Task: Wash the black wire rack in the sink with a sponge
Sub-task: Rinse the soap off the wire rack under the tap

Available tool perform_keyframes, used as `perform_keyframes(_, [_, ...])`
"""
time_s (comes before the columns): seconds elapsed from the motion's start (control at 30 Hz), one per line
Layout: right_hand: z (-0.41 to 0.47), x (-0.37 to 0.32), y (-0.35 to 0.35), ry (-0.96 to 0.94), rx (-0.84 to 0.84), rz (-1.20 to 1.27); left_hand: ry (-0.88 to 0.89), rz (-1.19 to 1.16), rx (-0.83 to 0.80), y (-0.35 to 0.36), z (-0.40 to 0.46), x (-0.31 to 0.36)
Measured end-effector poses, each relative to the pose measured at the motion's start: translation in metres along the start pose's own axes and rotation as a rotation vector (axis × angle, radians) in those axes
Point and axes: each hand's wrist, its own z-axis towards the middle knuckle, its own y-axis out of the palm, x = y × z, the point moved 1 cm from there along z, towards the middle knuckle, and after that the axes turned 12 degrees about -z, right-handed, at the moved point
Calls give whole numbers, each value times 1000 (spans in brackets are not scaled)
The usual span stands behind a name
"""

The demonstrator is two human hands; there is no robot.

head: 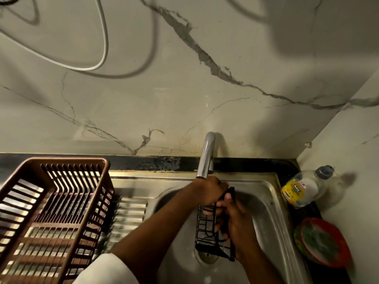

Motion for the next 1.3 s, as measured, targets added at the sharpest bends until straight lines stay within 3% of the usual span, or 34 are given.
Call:
perform_keyframes(0.07, [-7,-5,1,-17,-60,-19,-59,-107,-169,-10,2,-2])
perform_keyframes(0.17, [-11,-8,3,-49,-101,-93,-41,-164,-215,-18,-6,-9])
perform_keyframes(0.23, [-6,-9,4,-81,-88,-134,-10,-155,-133,-14,-11,-10])
perform_keyframes(0.33, [2,-9,6,-105,-67,-189,90,40,155,3,-22,-12])
perform_keyframes(0.4, [3,-10,8,-127,-107,-213,72,-104,256,7,-28,-19])
perform_keyframes(0.47, [1,-10,9,-138,-158,-239,-11,-272,166,4,-25,-29])
perform_keyframes(0.6, [0,-13,5,-117,-230,-290,-50,-504,-228,-5,-12,-44])
perform_keyframes(0.83, [15,-28,-8,-117,-328,-428,-69,-760,-291,-12,-4,-54])
perform_keyframes(0.93, [23,-41,-9,-134,-407,-474,-63,-892,-107,-7,-3,-62])
perform_keyframes(1.03, [34,-50,-2,-162,-355,-426,-42,-961,15,9,-7,-70])
perform_keyframes(1.17, [43,-57,12,-234,-291,-489,-177,-1086,138,30,-6,-91])
perform_keyframes(1.3, [44,-59,21,-216,-250,-366,-259,-1179,270,26,-5,-90])
